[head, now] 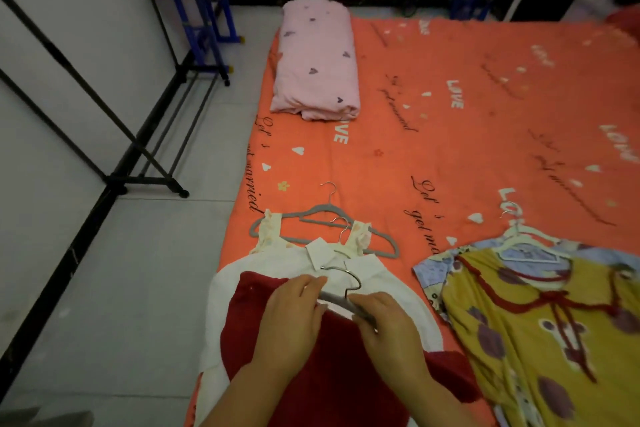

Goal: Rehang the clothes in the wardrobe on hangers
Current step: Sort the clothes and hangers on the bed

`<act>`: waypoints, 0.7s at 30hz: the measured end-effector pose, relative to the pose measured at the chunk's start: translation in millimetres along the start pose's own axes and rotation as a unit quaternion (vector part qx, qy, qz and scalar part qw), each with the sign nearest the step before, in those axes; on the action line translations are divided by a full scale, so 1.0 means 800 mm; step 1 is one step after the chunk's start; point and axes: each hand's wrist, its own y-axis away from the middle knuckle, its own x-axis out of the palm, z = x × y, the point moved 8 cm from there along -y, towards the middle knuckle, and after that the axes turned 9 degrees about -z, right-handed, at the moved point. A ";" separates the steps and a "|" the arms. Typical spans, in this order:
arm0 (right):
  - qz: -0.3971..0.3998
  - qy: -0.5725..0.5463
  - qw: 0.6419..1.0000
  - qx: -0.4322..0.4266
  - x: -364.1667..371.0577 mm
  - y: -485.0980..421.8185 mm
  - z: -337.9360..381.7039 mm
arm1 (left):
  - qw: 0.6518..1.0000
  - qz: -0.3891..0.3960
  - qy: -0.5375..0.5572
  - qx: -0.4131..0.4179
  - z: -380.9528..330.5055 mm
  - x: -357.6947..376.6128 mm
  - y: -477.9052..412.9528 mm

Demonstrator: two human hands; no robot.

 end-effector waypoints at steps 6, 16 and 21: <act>-0.105 0.005 0.994 -0.009 -0.104 0.091 0.066 | 0.992 -0.031 0.052 0.111 -0.066 -0.066 0.061; -0.263 0.052 0.962 0.044 -0.230 0.281 0.103 | 0.939 -0.109 0.131 0.298 -0.198 -0.167 0.210; -0.300 0.105 0.945 0.079 -0.293 0.367 0.091 | 0.924 -0.101 0.145 0.338 -0.270 -0.176 0.272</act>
